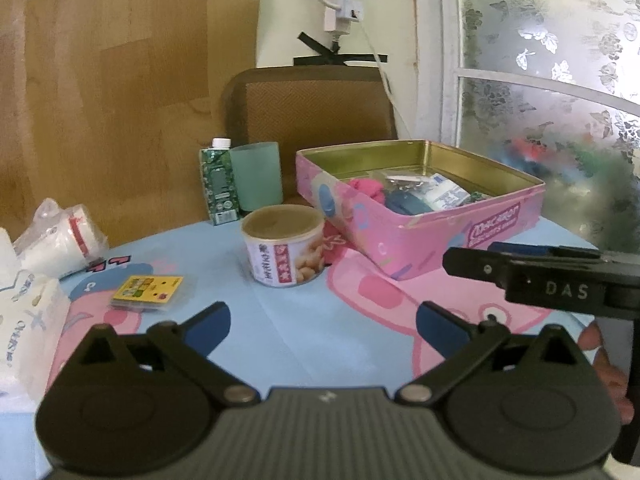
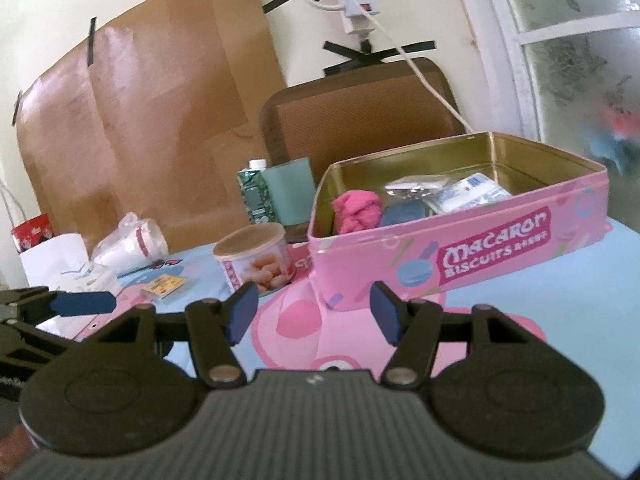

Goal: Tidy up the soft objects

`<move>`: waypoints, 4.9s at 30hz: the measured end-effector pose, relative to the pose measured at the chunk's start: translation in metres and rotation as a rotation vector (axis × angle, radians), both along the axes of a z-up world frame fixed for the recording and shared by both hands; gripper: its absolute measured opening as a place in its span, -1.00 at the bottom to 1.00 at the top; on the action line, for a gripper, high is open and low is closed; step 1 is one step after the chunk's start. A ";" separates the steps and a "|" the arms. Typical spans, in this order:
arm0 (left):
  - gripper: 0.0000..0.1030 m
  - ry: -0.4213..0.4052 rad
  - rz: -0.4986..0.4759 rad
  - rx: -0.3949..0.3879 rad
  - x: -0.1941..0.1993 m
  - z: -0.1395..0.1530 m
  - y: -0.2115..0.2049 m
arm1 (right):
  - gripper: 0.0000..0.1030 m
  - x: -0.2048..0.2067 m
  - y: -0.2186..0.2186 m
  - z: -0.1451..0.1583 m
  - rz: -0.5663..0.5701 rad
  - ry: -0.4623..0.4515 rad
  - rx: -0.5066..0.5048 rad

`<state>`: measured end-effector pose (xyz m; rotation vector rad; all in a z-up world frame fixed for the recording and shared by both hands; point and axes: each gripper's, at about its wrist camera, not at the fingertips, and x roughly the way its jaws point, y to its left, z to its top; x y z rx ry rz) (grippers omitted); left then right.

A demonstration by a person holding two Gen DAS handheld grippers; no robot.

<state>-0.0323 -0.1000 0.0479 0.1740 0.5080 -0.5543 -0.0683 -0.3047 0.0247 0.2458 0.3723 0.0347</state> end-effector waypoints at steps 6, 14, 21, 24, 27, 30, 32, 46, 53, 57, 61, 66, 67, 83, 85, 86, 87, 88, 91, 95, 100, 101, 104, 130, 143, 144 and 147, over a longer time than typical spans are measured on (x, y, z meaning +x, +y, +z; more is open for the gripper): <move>0.99 0.001 0.086 -0.021 0.011 -0.005 0.038 | 0.24 0.006 0.024 0.003 0.085 0.007 -0.060; 0.99 0.128 0.404 -0.077 0.041 -0.034 0.137 | 0.23 0.041 0.086 0.007 0.371 0.039 -0.155; 0.99 0.121 0.444 -0.088 0.038 -0.046 0.149 | 0.39 0.139 0.159 0.005 0.596 0.077 -0.301; 0.99 0.098 0.433 -0.098 0.037 -0.045 0.148 | 0.51 0.180 0.182 -0.003 0.606 0.140 -0.354; 0.99 0.105 0.437 -0.128 0.037 -0.045 0.152 | 0.57 0.209 0.192 -0.014 0.593 0.199 -0.407; 0.98 0.133 0.448 -0.162 0.040 -0.047 0.158 | 0.62 0.228 0.192 -0.029 0.586 0.280 -0.409; 0.98 0.153 0.452 -0.179 0.042 -0.048 0.162 | 0.49 0.232 0.182 -0.031 0.583 0.311 -0.322; 0.98 0.205 0.381 -0.164 0.047 -0.048 0.151 | 0.18 0.070 0.131 -0.015 0.648 0.264 -0.284; 0.88 0.277 0.179 -0.163 0.053 -0.028 0.087 | 0.22 0.014 0.084 -0.020 0.402 0.207 -0.325; 0.68 0.400 0.045 -0.199 0.060 -0.023 0.046 | 0.36 0.001 0.071 -0.021 0.390 0.199 -0.294; 0.30 0.526 0.007 -0.196 0.061 -0.032 0.022 | 0.36 0.003 0.072 -0.026 0.402 0.188 -0.288; 0.30 0.558 0.058 -0.288 0.056 -0.037 0.030 | 0.30 0.007 0.073 -0.027 0.436 0.176 -0.286; 0.26 0.560 0.059 -0.302 0.057 -0.037 0.030 | 0.15 0.007 0.075 -0.027 0.444 0.170 -0.296; 0.12 0.293 -0.213 -0.207 0.085 0.047 -0.105 | 0.14 0.004 0.007 0.020 0.076 -0.149 -0.337; 0.12 0.272 -0.233 -0.197 0.092 0.048 -0.130 | 0.15 0.017 -0.010 0.021 0.037 -0.156 -0.336; 0.16 0.272 -0.251 -0.192 0.101 0.047 -0.144 | 0.15 0.026 -0.019 0.020 0.012 -0.153 -0.339; 0.19 0.276 -0.269 -0.189 0.108 0.046 -0.156 | 0.15 0.034 -0.026 0.019 -0.009 -0.151 -0.339; 0.28 0.275 -0.274 -0.182 0.115 0.045 -0.168 | 0.15 0.045 -0.034 0.018 -0.030 -0.150 -0.335; 0.50 0.216 -0.195 -0.113 0.128 0.039 -0.193 | 0.25 0.078 -0.051 0.008 -0.136 -0.139 -0.358; 0.59 0.204 -0.138 -0.116 0.132 0.035 -0.185 | 0.26 0.087 -0.068 0.001 -0.149 -0.103 -0.329; 0.76 0.131 -0.053 -0.059 0.116 0.033 -0.163 | 0.27 0.061 -0.065 -0.001 -0.127 -0.136 -0.294; 0.77 0.134 -0.044 -0.056 0.114 0.033 -0.159 | 0.27 0.057 -0.063 0.000 -0.128 -0.139 -0.287; 0.83 0.135 -0.027 -0.046 0.100 0.034 -0.145 | 0.27 0.043 -0.061 0.001 -0.140 -0.150 -0.255; 0.99 0.001 0.090 0.046 -0.008 0.031 -0.057 | 0.65 -0.043 -0.034 0.022 -0.136 -0.085 0.169; 0.99 0.092 0.104 0.049 -0.014 0.015 -0.041 | 0.66 -0.041 -0.015 0.024 -0.107 -0.075 0.152; 0.99 0.105 0.099 0.046 -0.013 0.014 -0.039 | 0.66 -0.040 -0.015 0.024 -0.107 -0.073 0.152; 0.99 0.128 0.102 0.044 -0.012 0.010 -0.039 | 0.66 -0.040 -0.016 0.022 -0.107 -0.064 0.155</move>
